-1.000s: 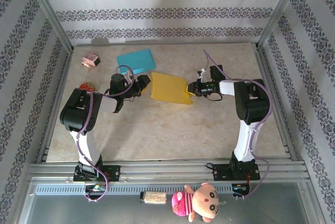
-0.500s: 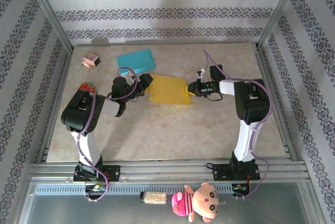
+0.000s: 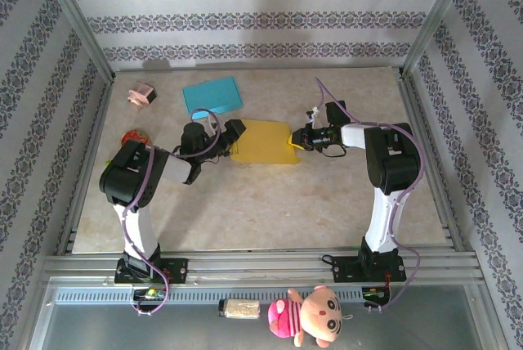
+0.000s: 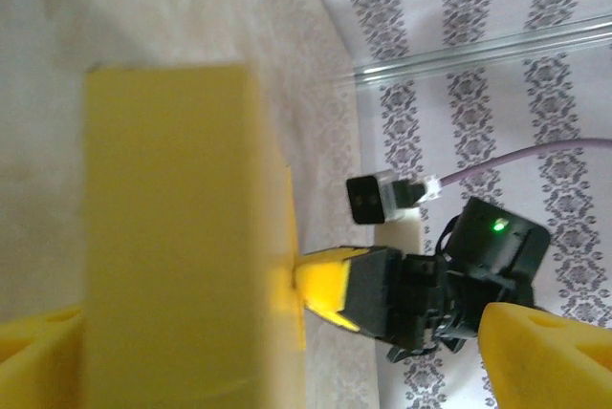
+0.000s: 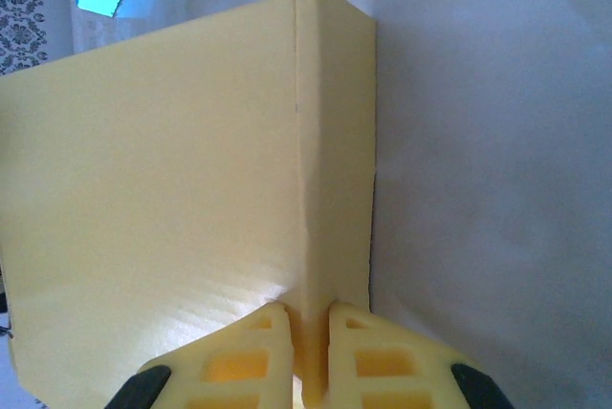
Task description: Fold the paper box
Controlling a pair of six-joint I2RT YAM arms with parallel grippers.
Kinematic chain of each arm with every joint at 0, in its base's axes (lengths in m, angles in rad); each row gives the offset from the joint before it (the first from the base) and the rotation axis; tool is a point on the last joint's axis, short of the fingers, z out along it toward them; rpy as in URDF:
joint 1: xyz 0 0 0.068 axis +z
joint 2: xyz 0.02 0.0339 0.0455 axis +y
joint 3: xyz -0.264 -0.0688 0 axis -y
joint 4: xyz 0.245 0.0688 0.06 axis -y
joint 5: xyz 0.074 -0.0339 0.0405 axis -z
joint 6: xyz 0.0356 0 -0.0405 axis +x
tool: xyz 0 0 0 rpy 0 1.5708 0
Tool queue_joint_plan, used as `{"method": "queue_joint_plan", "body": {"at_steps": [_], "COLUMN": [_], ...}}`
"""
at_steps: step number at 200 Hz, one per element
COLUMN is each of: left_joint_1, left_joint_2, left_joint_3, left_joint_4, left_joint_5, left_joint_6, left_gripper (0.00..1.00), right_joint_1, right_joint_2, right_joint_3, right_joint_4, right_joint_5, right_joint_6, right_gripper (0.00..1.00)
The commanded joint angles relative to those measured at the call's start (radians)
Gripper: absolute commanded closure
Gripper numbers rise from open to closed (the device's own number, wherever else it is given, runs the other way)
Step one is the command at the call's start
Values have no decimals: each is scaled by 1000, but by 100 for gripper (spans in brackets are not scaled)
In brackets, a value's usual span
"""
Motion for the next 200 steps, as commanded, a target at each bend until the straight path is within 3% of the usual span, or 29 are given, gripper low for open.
{"method": "queue_joint_plan", "body": {"at_steps": [1,21,58,98,134,154,170,200], "left_joint_1": [-10,-13,-19,-20,-20,-19,-19,-13], "left_joint_2": [21,43,65,-1,-68,-105,-144,-227], "left_joint_3": [1,13,32,44,54,65,75,117], "left_joint_4": [16,25,96,-2,-135,-208,-277,-465], "left_joint_5": [-34,-16,-4,-14,-49,-68,-88,-149], "left_joint_6": [-2,-13,-72,-47,-20,-11,-20,-29], "left_gripper": [6,7,32,53,71,74,74,74], "right_joint_1": [13,13,16,27,25,32,80,350], "right_joint_2": [47,46,45,-35,-209,-329,-439,-666], "right_joint_3": [-14,-12,-8,-10,-24,-25,-40,-169], "right_joint_4": [-94,-101,-102,-109,-136,-176,-188,-74], "right_joint_5": [79,81,81,84,151,243,367,740], "right_joint_6": [-25,-33,-26,-18,-20,-51,-139,-556], "right_gripper": [88,88,86,69,53,42,28,10]}}
